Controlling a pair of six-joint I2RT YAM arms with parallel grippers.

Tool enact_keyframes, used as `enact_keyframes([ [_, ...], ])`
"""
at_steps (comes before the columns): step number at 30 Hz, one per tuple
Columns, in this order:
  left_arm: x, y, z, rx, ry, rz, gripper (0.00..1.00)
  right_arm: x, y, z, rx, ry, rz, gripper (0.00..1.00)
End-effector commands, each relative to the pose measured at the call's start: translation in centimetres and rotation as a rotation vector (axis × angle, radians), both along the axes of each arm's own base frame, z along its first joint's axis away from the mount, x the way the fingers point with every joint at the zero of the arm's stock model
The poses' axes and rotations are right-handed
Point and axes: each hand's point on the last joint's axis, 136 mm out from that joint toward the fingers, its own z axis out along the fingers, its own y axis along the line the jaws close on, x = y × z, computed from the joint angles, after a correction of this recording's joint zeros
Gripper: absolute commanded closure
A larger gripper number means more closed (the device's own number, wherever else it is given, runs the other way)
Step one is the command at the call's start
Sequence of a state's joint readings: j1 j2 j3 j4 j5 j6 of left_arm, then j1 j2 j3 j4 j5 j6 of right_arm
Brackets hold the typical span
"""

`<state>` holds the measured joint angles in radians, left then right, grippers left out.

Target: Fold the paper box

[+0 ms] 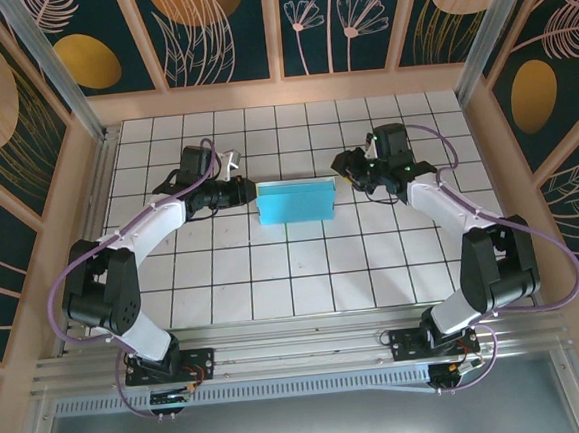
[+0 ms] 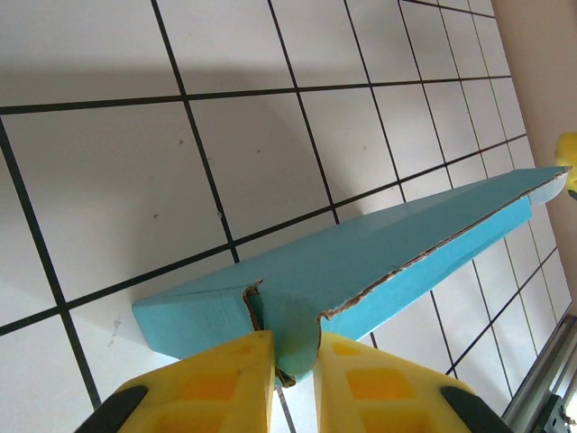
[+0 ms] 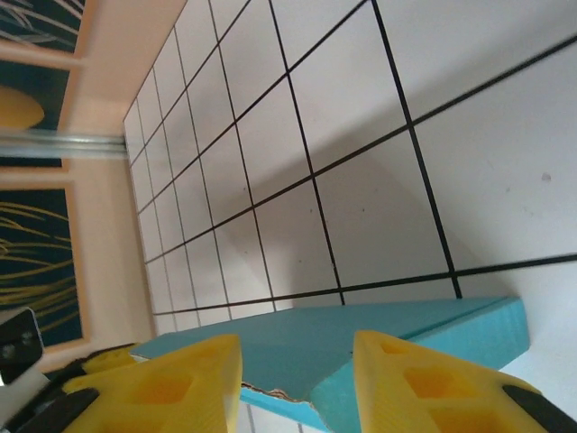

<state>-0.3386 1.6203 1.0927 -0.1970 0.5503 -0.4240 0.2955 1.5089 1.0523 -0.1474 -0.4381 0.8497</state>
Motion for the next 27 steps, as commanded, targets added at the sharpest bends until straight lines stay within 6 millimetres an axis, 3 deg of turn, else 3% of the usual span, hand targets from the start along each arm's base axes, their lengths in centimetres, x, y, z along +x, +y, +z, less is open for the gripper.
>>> enact_keyframes([
  [1,-0.6,0.0,0.1,-0.011,0.013,-0.005,0.81,0.0,0.3,0.4,0.055,0.055,-0.035,0.61],
  [12,-0.6,0.0,0.1,-0.01,0.015,-0.003,0.81,-1.1,1.2,-1.2,0.091,0.123,-0.022,0.6],
  [27,-0.6,0.0,0.0,-0.009,0.019,-0.002,0.81,-1.7,1.6,-2.8,0.053,0.144,-0.001,0.68],
])
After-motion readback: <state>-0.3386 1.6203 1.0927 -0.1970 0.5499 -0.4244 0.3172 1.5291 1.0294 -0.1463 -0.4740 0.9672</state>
